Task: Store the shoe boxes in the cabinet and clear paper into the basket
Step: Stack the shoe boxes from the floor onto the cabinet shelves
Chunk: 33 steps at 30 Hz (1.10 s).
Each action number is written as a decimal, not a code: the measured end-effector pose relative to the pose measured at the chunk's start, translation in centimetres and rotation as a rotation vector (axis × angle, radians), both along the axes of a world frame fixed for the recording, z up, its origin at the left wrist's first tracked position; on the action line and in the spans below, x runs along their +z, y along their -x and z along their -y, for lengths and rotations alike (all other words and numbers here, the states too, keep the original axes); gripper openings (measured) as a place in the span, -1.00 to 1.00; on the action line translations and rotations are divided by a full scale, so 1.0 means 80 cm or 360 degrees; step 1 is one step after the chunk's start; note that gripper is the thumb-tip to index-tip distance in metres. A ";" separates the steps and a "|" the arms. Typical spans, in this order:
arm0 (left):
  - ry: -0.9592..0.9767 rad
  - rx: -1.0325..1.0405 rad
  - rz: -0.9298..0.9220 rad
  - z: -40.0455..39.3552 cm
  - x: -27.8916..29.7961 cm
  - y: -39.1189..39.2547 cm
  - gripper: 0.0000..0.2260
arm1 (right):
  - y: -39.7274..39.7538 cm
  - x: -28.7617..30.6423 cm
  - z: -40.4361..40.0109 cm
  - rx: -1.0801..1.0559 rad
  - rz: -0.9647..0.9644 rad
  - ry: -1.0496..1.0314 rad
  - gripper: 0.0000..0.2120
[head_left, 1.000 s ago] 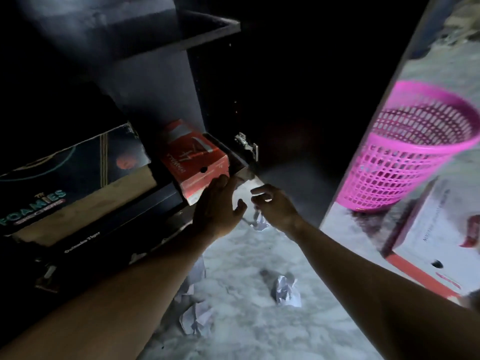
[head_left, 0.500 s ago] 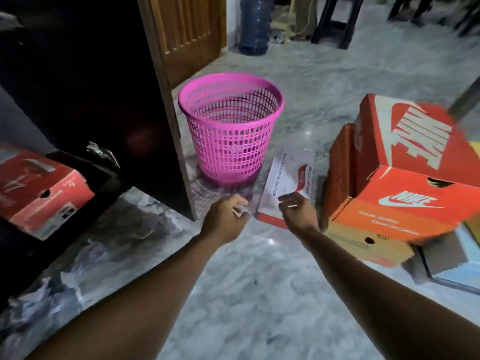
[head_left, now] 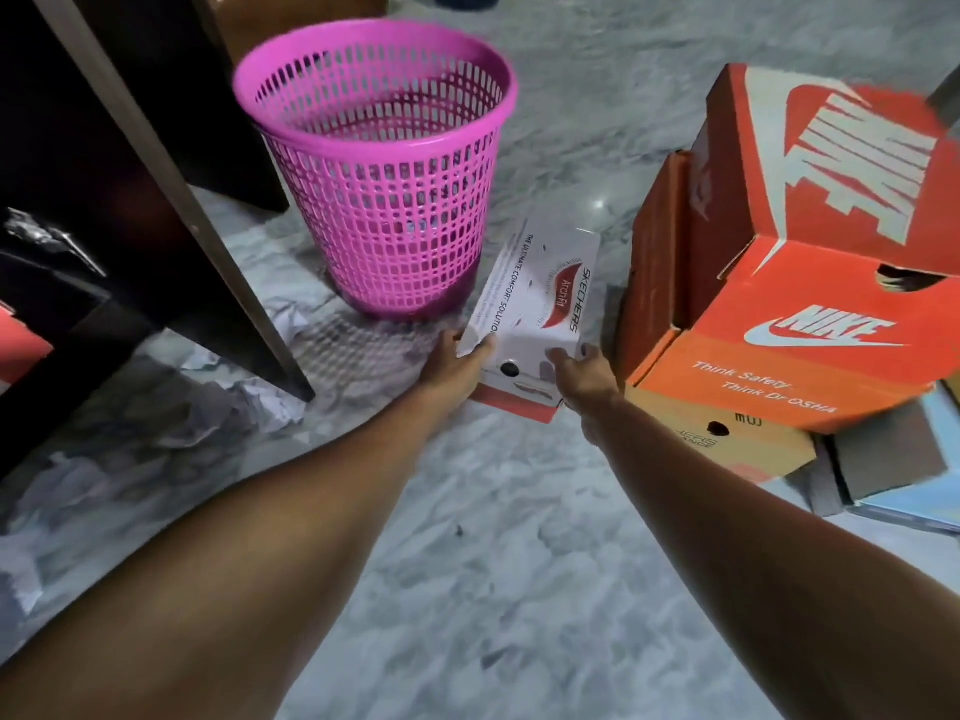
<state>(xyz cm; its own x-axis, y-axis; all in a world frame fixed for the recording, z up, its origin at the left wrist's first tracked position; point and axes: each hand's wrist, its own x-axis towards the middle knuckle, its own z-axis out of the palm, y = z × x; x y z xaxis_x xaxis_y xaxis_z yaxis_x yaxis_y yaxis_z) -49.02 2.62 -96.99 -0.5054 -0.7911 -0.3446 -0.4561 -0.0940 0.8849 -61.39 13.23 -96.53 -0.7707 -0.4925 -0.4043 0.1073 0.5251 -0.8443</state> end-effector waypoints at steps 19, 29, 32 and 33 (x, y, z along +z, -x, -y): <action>-0.0044 0.0350 -0.0438 -0.084 0.048 -0.206 -0.84 | -0.086 0.067 -0.057 -0.0037 0.0672 0.0455 -0.09; -0.0180 0.0040 -0.0415 -0.061 0.126 -0.255 -0.49 | -0.114 0.133 -0.080 0.0252 0.0538 0.0591 -0.27; -0.0291 0.0079 -0.0583 -0.050 0.166 -0.256 -0.31 | -0.134 0.144 -0.085 0.0481 0.0560 0.0594 -0.20; -0.0305 0.0088 -0.0629 -0.049 0.176 -0.259 -0.28 | -0.141 0.147 -0.087 0.0566 0.0563 0.0597 -0.16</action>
<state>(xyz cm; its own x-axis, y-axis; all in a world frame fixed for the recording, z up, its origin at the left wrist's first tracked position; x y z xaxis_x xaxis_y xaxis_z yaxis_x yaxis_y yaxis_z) -28.28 6.55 -82.89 -0.5865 -0.7614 -0.2763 -0.0759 -0.2879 0.9546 -50.09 20.16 -84.80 -0.3846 -0.8522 -0.3548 0.2873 0.2548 -0.9233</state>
